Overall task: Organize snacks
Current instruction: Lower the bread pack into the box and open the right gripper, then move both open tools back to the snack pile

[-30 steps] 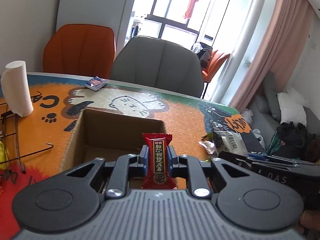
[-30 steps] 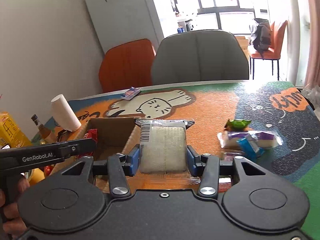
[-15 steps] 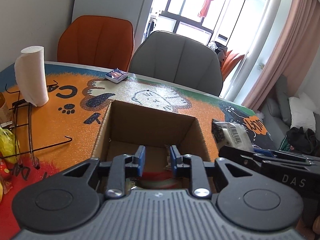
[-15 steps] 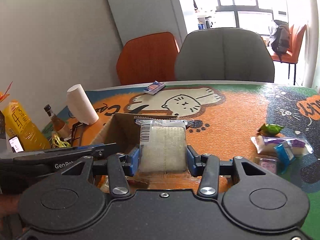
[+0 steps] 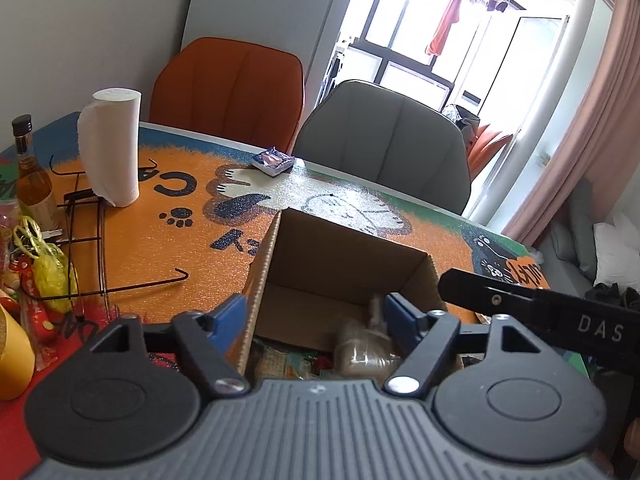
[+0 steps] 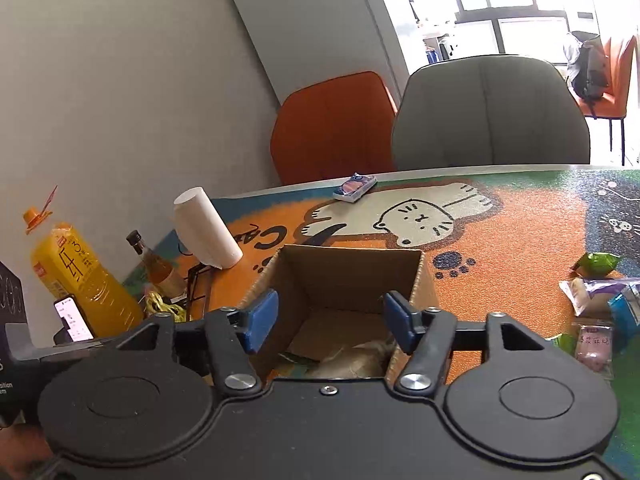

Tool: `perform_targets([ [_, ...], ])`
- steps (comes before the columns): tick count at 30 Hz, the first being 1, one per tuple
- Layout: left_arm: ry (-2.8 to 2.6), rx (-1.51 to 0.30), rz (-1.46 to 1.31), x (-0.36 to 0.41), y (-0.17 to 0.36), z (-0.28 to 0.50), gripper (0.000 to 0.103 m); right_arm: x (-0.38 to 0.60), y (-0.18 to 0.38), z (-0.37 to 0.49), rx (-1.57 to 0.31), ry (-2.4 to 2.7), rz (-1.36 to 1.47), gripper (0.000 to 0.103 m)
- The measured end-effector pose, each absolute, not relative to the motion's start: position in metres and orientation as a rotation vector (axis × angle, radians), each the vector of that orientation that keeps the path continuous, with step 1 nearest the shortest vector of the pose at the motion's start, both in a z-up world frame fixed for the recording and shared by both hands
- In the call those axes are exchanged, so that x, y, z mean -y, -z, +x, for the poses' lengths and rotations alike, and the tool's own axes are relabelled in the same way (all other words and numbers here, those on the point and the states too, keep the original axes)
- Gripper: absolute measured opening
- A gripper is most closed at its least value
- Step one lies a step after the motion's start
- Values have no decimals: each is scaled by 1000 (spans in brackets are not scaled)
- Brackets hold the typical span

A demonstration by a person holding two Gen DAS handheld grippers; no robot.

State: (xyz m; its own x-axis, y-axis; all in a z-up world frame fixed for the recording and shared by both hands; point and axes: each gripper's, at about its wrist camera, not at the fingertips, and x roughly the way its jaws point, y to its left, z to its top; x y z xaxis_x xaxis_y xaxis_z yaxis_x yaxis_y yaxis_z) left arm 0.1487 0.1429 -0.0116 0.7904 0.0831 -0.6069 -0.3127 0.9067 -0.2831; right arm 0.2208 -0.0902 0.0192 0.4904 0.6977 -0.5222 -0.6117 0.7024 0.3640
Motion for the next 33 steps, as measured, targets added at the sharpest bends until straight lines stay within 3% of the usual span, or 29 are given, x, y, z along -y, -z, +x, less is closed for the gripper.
perform_targets([
  [4, -212, -633, -382, -135, 12, 150, 88, 103, -15, 221, -706, -773, 142, 66],
  [6, -206, -648, -386, -130, 13, 152, 90, 110, -12, 222, -711, -750, 140, 76],
  [14, -172, -661, -394, -108, 15, 160, 92, 149, -6, 224, -703, -666, 159, 89],
  [21, -142, -669, -385, -86, 19, 169, 103, 185, -5, 224, -688, -604, 180, 103],
  [33, -52, -673, -376, -42, 21, 180, 103, 256, 4, 227, -704, -489, 229, 103],
])
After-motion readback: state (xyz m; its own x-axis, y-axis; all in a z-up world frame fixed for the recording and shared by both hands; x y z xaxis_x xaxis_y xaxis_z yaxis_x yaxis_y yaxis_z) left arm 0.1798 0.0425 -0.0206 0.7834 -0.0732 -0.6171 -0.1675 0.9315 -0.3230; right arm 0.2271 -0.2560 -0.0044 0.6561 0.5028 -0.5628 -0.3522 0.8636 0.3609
